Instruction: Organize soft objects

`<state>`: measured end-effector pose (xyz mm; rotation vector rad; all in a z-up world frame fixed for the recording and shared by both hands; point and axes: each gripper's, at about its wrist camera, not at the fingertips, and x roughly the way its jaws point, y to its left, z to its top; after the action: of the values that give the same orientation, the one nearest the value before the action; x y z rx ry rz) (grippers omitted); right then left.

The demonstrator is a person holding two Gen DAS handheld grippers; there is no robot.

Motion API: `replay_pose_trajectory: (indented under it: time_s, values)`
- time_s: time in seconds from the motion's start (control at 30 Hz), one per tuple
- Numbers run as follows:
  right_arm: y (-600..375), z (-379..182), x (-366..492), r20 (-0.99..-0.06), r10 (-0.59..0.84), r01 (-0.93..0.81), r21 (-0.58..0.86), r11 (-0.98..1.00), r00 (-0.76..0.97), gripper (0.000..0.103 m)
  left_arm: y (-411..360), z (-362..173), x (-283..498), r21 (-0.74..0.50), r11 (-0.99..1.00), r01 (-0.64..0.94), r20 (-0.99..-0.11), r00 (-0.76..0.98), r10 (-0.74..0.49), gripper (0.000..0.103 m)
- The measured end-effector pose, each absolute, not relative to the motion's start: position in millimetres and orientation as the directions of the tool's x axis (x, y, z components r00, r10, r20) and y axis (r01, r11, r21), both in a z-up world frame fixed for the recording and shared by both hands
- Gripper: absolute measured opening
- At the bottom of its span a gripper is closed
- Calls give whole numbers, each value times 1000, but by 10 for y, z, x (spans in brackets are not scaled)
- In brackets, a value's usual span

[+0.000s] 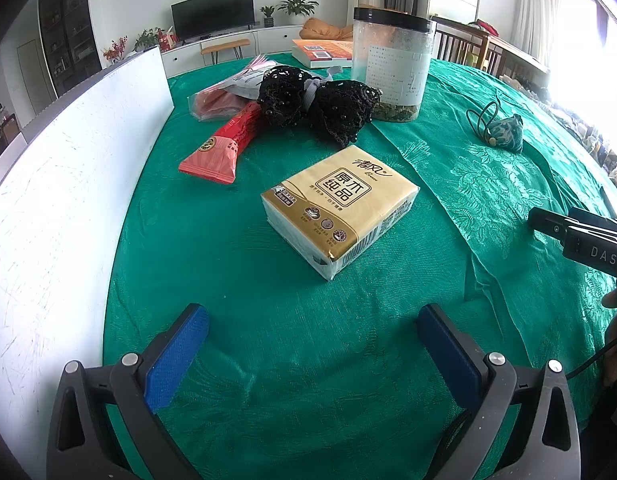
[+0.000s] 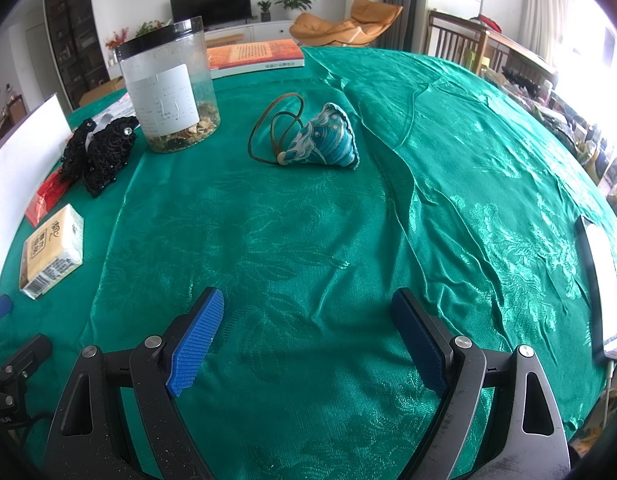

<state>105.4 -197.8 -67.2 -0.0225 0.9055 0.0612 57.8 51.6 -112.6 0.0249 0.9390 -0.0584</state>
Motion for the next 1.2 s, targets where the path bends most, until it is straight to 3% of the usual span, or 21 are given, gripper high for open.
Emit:
replay_pose_trajectory:
  time_s: [0.9, 1.0, 1.2]
  values:
    - [-1977, -673, 1054, -787, 44, -63, 6, 998, 616, 88, 521, -1127, 585, -5, 998, 66, -812, 582, -43, 103]
    - [-1978, -674, 1055, -787, 44, -63, 6, 998, 616, 88, 576, -1023, 572, 12, 999, 43, -850, 527, -12, 102]
    - [-1981, -676, 1059, -787, 47, -65, 9, 998, 615, 89, 428, -737, 727, 63, 991, 118, -814, 580, -17, 102]
